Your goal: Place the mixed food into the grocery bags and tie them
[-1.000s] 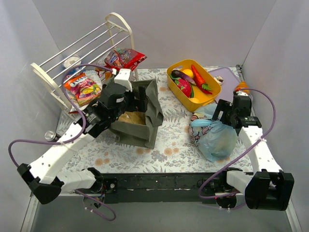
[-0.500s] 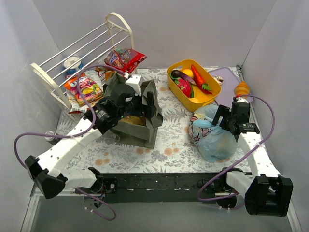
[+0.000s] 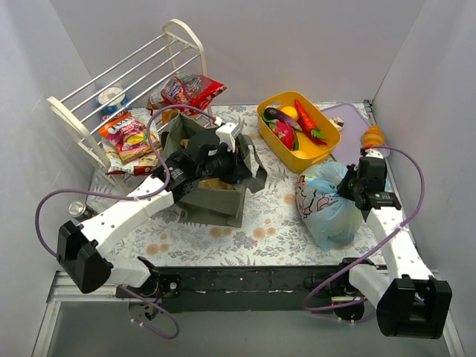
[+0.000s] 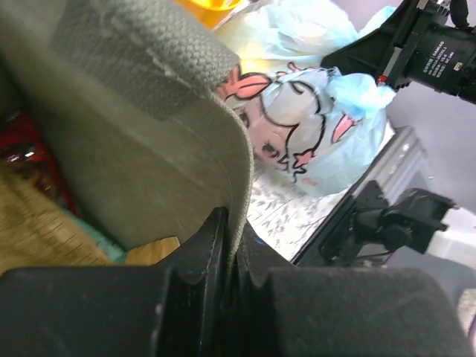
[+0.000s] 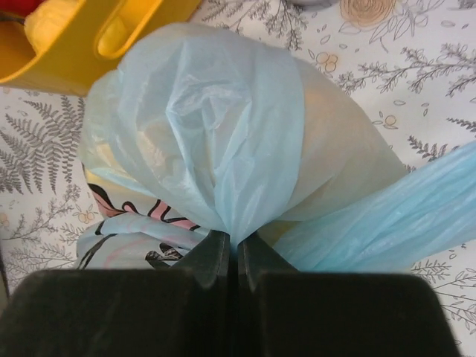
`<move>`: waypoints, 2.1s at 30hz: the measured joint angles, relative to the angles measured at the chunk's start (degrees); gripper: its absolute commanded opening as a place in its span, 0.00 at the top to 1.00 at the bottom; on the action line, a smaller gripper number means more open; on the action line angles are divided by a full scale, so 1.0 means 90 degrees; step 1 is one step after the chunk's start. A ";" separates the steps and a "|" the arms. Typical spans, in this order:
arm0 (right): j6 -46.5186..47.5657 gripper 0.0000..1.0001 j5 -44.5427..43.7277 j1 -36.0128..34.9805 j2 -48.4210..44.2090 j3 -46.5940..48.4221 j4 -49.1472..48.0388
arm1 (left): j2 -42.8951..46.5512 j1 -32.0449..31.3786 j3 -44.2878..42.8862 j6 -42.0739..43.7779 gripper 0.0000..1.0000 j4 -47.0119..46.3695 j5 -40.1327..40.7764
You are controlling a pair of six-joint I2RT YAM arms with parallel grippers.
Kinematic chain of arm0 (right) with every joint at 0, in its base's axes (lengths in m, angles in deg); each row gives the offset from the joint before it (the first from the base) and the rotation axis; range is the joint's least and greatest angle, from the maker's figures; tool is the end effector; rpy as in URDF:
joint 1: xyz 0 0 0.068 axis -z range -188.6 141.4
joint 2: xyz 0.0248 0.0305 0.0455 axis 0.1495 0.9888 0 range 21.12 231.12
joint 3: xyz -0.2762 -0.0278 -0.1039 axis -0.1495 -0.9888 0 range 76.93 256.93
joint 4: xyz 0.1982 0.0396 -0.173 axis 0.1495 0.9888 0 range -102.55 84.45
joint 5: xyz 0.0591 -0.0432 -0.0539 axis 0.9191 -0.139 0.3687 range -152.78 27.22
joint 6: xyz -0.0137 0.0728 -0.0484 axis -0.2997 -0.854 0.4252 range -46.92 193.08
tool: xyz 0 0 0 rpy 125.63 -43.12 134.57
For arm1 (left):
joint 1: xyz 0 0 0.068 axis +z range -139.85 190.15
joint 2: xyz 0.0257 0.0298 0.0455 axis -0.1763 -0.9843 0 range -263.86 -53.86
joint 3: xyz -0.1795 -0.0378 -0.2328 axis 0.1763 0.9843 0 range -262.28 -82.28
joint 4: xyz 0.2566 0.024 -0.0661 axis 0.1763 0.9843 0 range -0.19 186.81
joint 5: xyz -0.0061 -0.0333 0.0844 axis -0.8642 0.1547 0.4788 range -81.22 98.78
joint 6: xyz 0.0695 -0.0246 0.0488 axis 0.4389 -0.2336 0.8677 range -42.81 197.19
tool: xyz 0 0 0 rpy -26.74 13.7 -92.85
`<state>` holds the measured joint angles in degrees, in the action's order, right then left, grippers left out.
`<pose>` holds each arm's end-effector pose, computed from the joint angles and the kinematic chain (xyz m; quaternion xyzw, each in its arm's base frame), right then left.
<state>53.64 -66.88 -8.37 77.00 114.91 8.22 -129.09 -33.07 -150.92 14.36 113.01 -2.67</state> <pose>0.2334 -0.0066 0.2371 0.1691 0.8849 0.0404 0.4321 0.2319 -0.2393 0.3482 -0.0972 0.8567 -0.4506 0.2313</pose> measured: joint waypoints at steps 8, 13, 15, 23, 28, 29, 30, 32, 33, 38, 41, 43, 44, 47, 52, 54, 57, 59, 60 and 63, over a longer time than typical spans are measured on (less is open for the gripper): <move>0.0143 0.99 -0.0090 0.0002 -0.0216 0.1246 0.0532 | -0.0848 0.0005 -0.0255 -0.0391 1.00 -0.1001 -0.0712; 0.0238 0.99 -0.0189 0.0002 -0.0454 0.2006 0.0699 | -0.1719 -0.0185 -0.0865 -0.0510 1.00 -0.1384 -0.0896; 0.0255 0.99 -0.0158 0.0002 -0.0471 0.2271 0.0704 | -0.2030 -0.0274 -0.1146 -0.0520 1.00 -0.1457 -0.0967; 0.0313 0.99 0.0843 0.0002 0.0005 0.3592 0.0493 | -0.2198 -0.0427 -0.1889 -0.0080 0.02 -0.1292 -0.0644; 0.0175 0.99 0.1659 -0.0328 0.0512 0.4299 -0.0206 | -0.1341 -0.0274 -0.1904 0.0483 0.02 -0.0678 0.0134; 0.0146 0.99 0.1763 -0.0459 0.0629 0.4461 -0.0316 | -0.1103 -0.0134 -0.1904 0.0554 0.02 -0.0554 0.0240; 0.0131 0.99 0.1841 -0.0600 0.0733 0.4619 -0.0393 | -0.0848 0.0039 -0.1904 0.0605 0.02 -0.0430 0.0367; 0.0124 0.99 0.1902 -0.1088 0.1059 0.5061 -0.0675 | -0.0342 0.0435 -0.1919 0.0714 0.02 -0.0158 0.0758; 0.0146 0.99 0.1926 -0.1345 0.1200 0.5268 -0.0770 | -0.0117 0.0617 -0.1953 0.0775 0.02 -0.0015 0.1064; 0.0228 0.99 0.1977 -0.2497 0.2157 0.6669 -0.1047 | 0.0457 0.0831 -0.2667 0.1030 0.02 0.0933 0.2397; 0.0267 0.99 0.1967 -0.3058 0.2620 0.7400 -0.1241 | 0.0546 0.0831 -0.2963 0.0996 0.02 0.1520 0.2854; 0.0313 0.99 0.1887 -0.3507 0.2824 0.7684 -0.1445 | 0.0639 0.0838 -0.2956 0.0908 0.02 0.2025 0.3045; 0.0335 0.99 0.1848 -0.3704 0.2856 0.7708 -0.1542 | 0.0675 0.0845 -0.2934 0.0848 0.02 0.2266 0.3104; 0.0350 0.99 0.1775 -0.4180 0.2900 0.7689 -0.1685 | 0.0823 0.0860 -0.2657 0.0670 0.02 0.2778 0.3116; 0.0223 0.99 0.1664 -0.4585 0.2815 0.7026 -0.2110 | 0.1171 0.0957 -0.1727 0.0364 0.02 0.2994 0.2696; 0.0160 0.99 0.1586 -0.4731 0.2788 0.6662 -0.2169 | 0.1246 0.1008 -0.1345 0.0260 0.13 0.2922 0.2511; 0.0051 0.99 0.1467 -0.4889 0.2766 0.6122 -0.2239 | 0.1236 0.1052 -0.0986 0.0153 0.37 0.2790 0.2358; -0.0036 0.99 0.1411 -0.4957 0.2698 0.5695 -0.2329 | 0.1248 0.1078 -0.0760 0.0092 0.49 0.2681 0.2297; -0.0083 0.99 0.1367 -0.4976 0.2637 0.5464 -0.2365 | 0.1256 0.1083 -0.0680 0.0061 0.59 0.2659 0.2278; -0.0209 0.99 0.1260 -0.5013 0.2348 0.4736 -0.2477 | 0.1336 0.1083 -0.0444 0.0005 0.85 0.2475 0.2191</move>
<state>51.76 -55.53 -53.48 98.13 157.53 -14.07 -117.06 -23.32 -154.92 14.40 135.28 17.05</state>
